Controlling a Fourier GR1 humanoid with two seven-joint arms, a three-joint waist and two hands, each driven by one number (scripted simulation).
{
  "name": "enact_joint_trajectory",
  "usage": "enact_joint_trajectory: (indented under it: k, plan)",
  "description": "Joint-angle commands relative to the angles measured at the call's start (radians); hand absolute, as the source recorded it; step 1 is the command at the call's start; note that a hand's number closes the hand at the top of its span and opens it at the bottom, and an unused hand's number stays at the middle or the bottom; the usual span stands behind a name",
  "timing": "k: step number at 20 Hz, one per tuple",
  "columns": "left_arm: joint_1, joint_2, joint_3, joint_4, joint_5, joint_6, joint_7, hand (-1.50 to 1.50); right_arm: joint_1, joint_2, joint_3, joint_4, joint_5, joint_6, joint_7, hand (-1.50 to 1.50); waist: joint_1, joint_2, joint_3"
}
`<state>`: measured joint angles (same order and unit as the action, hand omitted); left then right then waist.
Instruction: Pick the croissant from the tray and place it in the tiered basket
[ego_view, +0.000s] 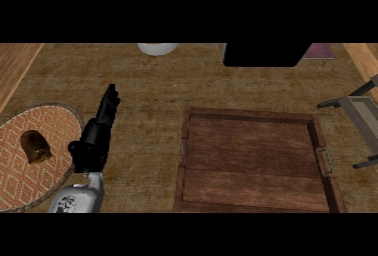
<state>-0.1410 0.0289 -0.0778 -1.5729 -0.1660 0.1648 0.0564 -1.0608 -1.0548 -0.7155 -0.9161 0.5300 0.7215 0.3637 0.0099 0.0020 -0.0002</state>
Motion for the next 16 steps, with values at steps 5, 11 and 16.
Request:
enact_joint_trajectory:
  k: [5, 11, 16]
  plan:
    - [-0.039, 0.003, 0.025, 0.006, 0.005, 0.009, 0.032, 0.0, 0.047, -0.208, -0.191, 0.233, -0.037, -0.062, 0.038, -1.5, -0.019, 0.001, 0.002]
    - [0.039, -0.003, -0.001, -0.045, -0.01, 0.016, 0.011, 0.0, 0.233, -0.391, -0.375, 0.444, -0.099, 0.031, -0.121, -1.5, -0.046, -0.005, 0.008]
    - [0.075, 0.012, 0.026, -0.032, 0.009, 0.009, -0.034, 0.0, 0.403, -0.47, -0.465, 0.577, -0.109, 0.099, -0.28, -1.5, -0.061, -0.006, 0.01]
